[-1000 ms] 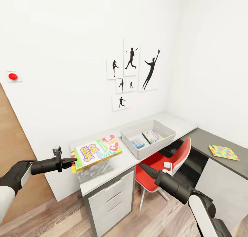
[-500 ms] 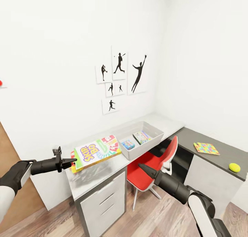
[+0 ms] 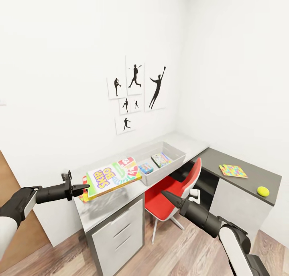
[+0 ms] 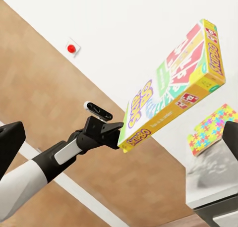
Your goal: Put all the toys in the child's room - the three board games (two on the bed and one on the table), the two jigsaw puzzles on the table, and the tennis ball on the table - inside the toy box on the table in the child's room.
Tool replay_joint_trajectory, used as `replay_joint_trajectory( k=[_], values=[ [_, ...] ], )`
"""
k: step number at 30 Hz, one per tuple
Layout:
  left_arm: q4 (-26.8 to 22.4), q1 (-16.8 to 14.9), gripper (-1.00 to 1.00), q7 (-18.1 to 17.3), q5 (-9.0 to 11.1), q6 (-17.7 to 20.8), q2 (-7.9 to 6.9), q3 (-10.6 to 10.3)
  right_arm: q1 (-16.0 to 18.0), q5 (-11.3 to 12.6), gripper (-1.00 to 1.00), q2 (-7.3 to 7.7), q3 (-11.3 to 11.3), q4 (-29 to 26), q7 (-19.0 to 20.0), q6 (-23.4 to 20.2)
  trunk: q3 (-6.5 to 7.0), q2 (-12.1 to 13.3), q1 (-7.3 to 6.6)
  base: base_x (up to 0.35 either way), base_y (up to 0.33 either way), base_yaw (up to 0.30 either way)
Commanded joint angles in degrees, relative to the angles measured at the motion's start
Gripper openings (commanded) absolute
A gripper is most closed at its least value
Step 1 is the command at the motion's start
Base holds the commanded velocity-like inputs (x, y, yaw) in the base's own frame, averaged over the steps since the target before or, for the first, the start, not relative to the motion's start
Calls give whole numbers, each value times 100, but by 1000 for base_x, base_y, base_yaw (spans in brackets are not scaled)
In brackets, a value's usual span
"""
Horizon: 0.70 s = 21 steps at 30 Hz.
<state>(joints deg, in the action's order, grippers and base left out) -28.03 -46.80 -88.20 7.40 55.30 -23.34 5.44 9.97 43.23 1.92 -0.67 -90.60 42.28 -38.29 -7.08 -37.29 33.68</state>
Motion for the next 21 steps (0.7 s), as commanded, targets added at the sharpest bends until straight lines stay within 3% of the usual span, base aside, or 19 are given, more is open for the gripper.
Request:
replay_joint_trajectory(
  k=[1,21],
  values=[
    [0,-4,-100,-22,-2,57,0,0,5,28,100,-3,-4,-1,1,-38,9,33,-21,-1,0,-1],
    [0,-4,-100,-22,5,51,11,0,5,28,100,0,-3,-2,8,-37,377,836,-460,0,0,-3]
  ],
)
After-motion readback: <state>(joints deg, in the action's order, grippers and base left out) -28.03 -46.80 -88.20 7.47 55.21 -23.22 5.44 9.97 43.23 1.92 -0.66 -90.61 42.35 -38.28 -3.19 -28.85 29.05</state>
